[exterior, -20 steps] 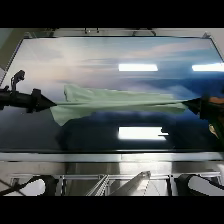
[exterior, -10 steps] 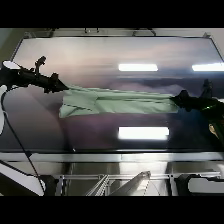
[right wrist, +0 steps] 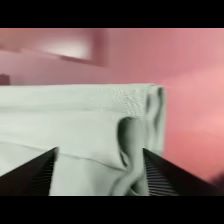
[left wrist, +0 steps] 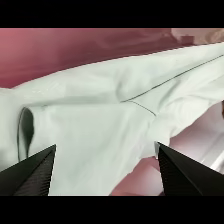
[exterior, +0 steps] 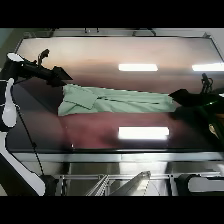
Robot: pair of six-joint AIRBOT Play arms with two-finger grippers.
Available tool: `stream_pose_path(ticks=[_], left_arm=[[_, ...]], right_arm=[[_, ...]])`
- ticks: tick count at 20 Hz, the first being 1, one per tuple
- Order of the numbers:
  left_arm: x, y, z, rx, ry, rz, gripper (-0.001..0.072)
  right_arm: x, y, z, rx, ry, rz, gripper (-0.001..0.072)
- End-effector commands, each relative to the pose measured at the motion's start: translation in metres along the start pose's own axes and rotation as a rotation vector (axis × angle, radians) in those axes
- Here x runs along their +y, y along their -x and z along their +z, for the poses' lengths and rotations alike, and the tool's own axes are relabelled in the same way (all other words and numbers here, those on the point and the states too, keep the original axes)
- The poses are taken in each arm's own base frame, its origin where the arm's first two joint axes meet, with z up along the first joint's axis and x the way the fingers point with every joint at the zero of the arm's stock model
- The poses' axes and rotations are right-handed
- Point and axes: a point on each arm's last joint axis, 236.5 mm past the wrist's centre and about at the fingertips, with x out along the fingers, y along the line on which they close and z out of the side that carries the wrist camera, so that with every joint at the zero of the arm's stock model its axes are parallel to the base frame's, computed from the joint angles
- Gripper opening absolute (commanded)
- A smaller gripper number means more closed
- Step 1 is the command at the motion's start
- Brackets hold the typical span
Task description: Fold the shirts.
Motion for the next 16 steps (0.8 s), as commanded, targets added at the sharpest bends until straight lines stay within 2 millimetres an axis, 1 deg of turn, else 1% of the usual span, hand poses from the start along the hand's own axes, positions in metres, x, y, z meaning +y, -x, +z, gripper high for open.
stream_pose_path(ticks=[1,2,3,5,6,7,8,9,10,11,12,13,14,16], left_arm=[[-0.009,0.028,0.012,-0.070,-0.017,0.020,0.0720],[-0.006,0.033,0.013,-0.096,0.000,0.028,0.0720],[-0.007,0.036,0.012,-0.111,0.010,0.032,0.0708],[-0.013,0.035,0.004,-0.094,0.017,0.025,0.0695],[-0.018,0.031,-0.003,-0.067,0.013,0.015,0.0485],[-0.027,0.022,-0.012,-0.021,0.003,0.000,0.0126],[-0.035,0.012,-0.017,0.014,-0.011,-0.010,0.0005],[-0.045,-0.001,-0.022,0.048,-0.028,-0.019,0.0004],[-0.056,-0.016,-0.026,0.080,-0.047,-0.028,0.0005],[-0.067,-0.033,-0.031,0.116,-0.068,-0.038,0.0005],[-0.077,-0.054,-0.038,0.155,-0.086,-0.047,0.0005],[-0.088,-0.078,-0.047,0.202,-0.105,-0.057,0.0005],[-0.096,-0.100,-0.056,0.243,-0.120,-0.064,0.0004],[-0.110,-0.147,-0.074,0.311,-0.156,-0.062,0.0004]], right_arm=[[-0.028,0.023,0.003,0.066,-0.012,-0.126,0.0657],[-0.029,0.019,0.002,0.068,-0.030,-0.113,0.0657],[-0.026,0.010,-0.002,0.081,-0.054,-0.086,0.0658],[-0.014,-0.011,-0.015,0.128,-0.098,-0.020,0.0657],[-0.007,-0.022,-0.021,0.152,-0.116,0.010,0.0657],[-0.002,-0.033,-0.028,0.178,-0.134,0.028,0.0656],[0.003,-0.044,-0.036,0.205,-0.144,0.040,0.0655],[0.007,-0.054,-0.044,0.231,-0.148,0.049,0.0655],[0.014,-0.063,-0.052,0.257,-0.163,0.063,0.0590],[0.020,-0.070,-0.055,0.265,-0.170,0.080,0.0459],[0.027,-0.075,-0.057,0.268,-0.180,0.099,0.0288],[0.034,-0.077,-0.056,0.266,-0.187,0.115,0.0059],[0.040,-0.076,-0.054,0.259,-0.193,0.138,0.0019],[0.048,-0.067,-0.049,0.252,-0.175,0.160,0.0018]])
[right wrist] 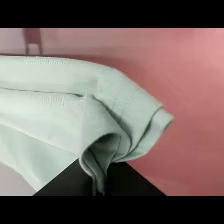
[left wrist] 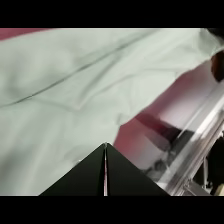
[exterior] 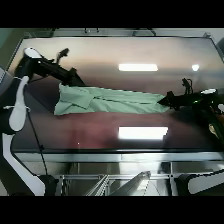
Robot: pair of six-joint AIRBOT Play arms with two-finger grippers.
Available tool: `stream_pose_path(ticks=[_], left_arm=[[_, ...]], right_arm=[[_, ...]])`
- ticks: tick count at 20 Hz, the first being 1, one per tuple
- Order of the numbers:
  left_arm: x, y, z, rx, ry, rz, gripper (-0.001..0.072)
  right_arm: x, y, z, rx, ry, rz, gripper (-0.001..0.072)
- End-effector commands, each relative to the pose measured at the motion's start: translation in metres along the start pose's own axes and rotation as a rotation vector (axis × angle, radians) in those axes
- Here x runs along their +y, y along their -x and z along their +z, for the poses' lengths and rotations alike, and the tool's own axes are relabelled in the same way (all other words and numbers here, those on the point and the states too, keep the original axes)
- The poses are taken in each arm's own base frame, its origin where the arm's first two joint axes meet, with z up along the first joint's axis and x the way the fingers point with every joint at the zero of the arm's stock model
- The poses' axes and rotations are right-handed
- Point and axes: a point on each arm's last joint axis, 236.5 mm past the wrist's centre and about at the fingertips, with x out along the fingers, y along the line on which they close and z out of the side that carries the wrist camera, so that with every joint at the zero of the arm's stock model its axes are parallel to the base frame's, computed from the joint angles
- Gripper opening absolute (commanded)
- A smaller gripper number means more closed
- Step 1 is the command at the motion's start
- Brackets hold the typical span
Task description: Fold the shirts.
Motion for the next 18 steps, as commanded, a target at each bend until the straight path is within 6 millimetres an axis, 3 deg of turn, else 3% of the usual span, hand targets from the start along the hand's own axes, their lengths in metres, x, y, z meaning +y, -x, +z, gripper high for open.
stream_pose_path(ticks=[1,6,9,11,12,14,15,16,18], left_arm=[[-0.022,-0.083,-0.011,0.113,-0.059,0.011,0.0004],[-0.027,-0.165,-0.023,0.168,-0.113,0.132,0.0005],[-0.040,-0.192,-0.039,0.221,-0.116,0.129,0.0005],[-0.049,-0.196,-0.041,0.223,-0.112,0.119,0.0005],[-0.061,-0.194,-0.035,0.210,-0.113,0.092,0.0005],[-0.121,-0.174,-0.016,0.153,-0.152,-0.087,0.0005],[-0.164,-0.148,-0.006,0.112,-0.221,-0.221,0.0005],[-0.192,-0.120,-0.001,0.075,-0.271,-0.304,0.0004],[-0.210,-0.057,0.007,-0.020,-0.299,-0.336,0.0004]], right_arm=[[0.023,0.007,0.000,-0.001,0.004,0.067,0.0018],[0.043,0.047,0.003,-0.029,0.038,0.113,0.0017],[0.056,0.068,-0.003,-0.020,0.063,0.140,0.0017],[0.060,0.082,-0.004,-0.033,0.087,0.133,0.0016],[0.062,0.089,-0.003,-0.046,0.098,0.127,0.0017],[0.065,0.111,0.003,-0.099,0.115,0.118,0.0016],[0.066,0.128,0.008,-0.140,0.124,0.110,0.0016],[0.066,0.149,0.014,-0.185,0.125,0.097,0.0016],[0.065,0.191,0.022,-0.244,0.126,0.047,0.0016]])
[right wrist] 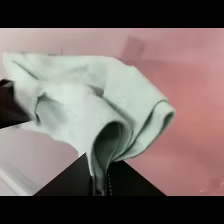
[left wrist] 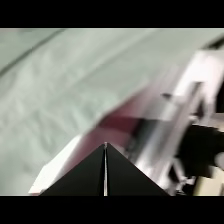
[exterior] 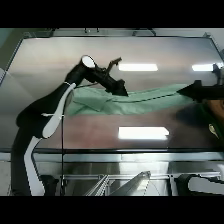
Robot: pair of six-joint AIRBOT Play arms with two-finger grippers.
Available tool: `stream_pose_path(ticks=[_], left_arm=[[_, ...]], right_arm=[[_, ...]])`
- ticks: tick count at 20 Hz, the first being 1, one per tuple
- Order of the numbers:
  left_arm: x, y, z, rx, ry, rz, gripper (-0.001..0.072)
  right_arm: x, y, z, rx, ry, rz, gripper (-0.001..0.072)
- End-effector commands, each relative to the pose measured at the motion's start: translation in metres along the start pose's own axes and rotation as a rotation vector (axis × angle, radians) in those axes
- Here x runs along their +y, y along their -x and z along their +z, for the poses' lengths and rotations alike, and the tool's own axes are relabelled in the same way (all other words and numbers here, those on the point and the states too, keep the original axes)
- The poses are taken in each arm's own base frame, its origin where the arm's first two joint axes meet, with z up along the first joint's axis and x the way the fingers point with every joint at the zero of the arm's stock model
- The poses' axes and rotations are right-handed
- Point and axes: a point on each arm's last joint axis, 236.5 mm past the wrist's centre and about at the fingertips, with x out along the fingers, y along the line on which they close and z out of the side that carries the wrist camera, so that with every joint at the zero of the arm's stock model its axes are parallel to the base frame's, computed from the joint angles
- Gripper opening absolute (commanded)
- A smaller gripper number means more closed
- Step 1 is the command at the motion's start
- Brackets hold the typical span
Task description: Fold the shirts.
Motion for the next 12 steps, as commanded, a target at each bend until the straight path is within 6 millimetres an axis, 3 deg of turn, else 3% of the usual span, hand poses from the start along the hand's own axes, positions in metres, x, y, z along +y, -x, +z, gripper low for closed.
stream_pose_path(ticks=[1,3,6,9,12], left_arm=[[-0.068,0.090,0.013,-0.143,-0.107,-0.127,0.0005],[-0.076,0.146,0.005,-0.223,-0.104,-0.107,0.0005],[-0.119,0.224,-0.012,-0.353,-0.157,-0.219,0.0005],[-0.151,0.273,-0.034,-0.458,-0.224,-0.258,0.0005],[-0.160,0.289,-0.059,-0.509,-0.252,-0.218,0.0006]], right_arm=[[0.014,0.060,0.020,-0.089,0.022,-0.051,0.0016],[0.048,0.064,0.026,-0.118,0.068,0.000,0.0016],[0.123,0.012,0.012,-0.053,0.159,0.150,0.0017],[0.195,-0.084,-0.026,0.012,0.295,0.188,0.0018],[0.235,-0.194,-0.086,0.048,0.365,0.174,0.0019]])
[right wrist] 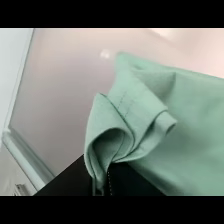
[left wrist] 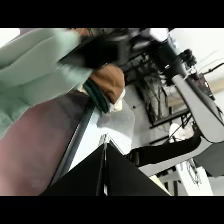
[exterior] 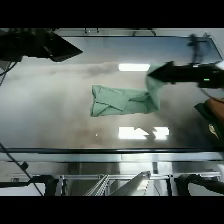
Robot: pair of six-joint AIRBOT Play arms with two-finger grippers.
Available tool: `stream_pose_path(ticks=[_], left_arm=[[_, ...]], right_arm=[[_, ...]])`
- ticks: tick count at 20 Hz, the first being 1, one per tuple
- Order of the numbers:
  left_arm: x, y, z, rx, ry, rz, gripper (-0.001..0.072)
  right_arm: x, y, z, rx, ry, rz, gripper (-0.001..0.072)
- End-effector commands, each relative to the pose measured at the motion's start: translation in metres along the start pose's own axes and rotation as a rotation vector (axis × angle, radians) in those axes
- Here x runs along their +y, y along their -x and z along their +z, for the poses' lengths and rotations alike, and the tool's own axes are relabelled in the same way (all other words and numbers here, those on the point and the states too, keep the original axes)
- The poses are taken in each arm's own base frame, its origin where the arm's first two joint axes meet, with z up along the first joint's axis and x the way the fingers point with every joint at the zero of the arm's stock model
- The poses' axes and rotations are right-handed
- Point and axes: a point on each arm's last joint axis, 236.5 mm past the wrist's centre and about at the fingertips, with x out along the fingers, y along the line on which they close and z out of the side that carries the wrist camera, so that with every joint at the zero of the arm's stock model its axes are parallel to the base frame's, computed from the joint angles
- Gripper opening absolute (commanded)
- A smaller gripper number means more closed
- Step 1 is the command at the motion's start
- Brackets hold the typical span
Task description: Fold the shirts.
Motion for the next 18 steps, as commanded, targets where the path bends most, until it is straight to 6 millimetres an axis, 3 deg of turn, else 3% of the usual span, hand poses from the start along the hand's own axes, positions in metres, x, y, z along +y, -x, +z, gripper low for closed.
stream_pose_path(ticks=[1,3,5,6,8,10,12,13,14,15,16,17,18], left_arm=[[-0.035,0.030,-0.016,-0.062,-0.066,-0.012,0.0006],[-0.038,0.030,-0.035,-0.062,-0.055,-0.015,0.0006],[-0.039,0.025,-0.057,-0.059,-0.011,-0.025,0.0006],[-0.040,0.023,-0.068,-0.057,0.007,-0.029,0.0007],[-0.041,0.019,-0.087,-0.054,0.020,-0.037,0.0014],[-0.043,0.016,-0.102,-0.059,0.020,-0.050,0.0014],[-0.046,0.013,-0.116,-0.062,0.036,-0.060,0.0013],[-0.047,0.012,-0.124,-0.060,0.044,-0.061,0.0014],[-0.048,0.010,-0.130,-0.058,0.051,-0.063,0.0014],[-0.051,0.009,-0.136,-0.059,0.053,-0.064,0.0014],[-0.052,0.008,-0.140,-0.064,0.054,-0.060,0.0014],[-0.052,0.008,-0.143,-0.072,0.056,-0.053,0.0013],[-0.052,0.007,-0.145,-0.078,0.056,-0.047,0.0014]], right_arm=[[0.042,-0.129,-0.045,0.015,0.085,-0.016,0.0033],[0.054,-0.187,-0.078,0.083,0.156,0.002,0.0446],[0.072,-0.212,-0.092,0.127,0.178,0.046,0.0412],[0.077,-0.210,-0.091,0.136,0.190,0.058,0.0274],[0.076,-0.180,-0.076,0.163,0.216,0.069,0.0234],[0.056,-0.133,-0.065,0.234,0.207,0.018,0.0223],[0.015,-0.079,-0.053,0.269,0.188,-0.141,0.0216],[-0.009,-0.052,-0.045,0.258,0.177,-0.236,0.0146],[-0.039,-0.022,-0.037,0.226,0.142,-0.348,0.0149],[-0.067,0.003,-0.033,0.191,0.099,-0.438,0.0275],[-0.092,0.021,-0.034,0.171,0.043,-0.494,0.0553],[-0.115,0.033,-0.038,0.165,-0.019,-0.522,0.0640],[-0.138,0.040,-0.044,0.171,-0.079,-0.545,0.0640]])
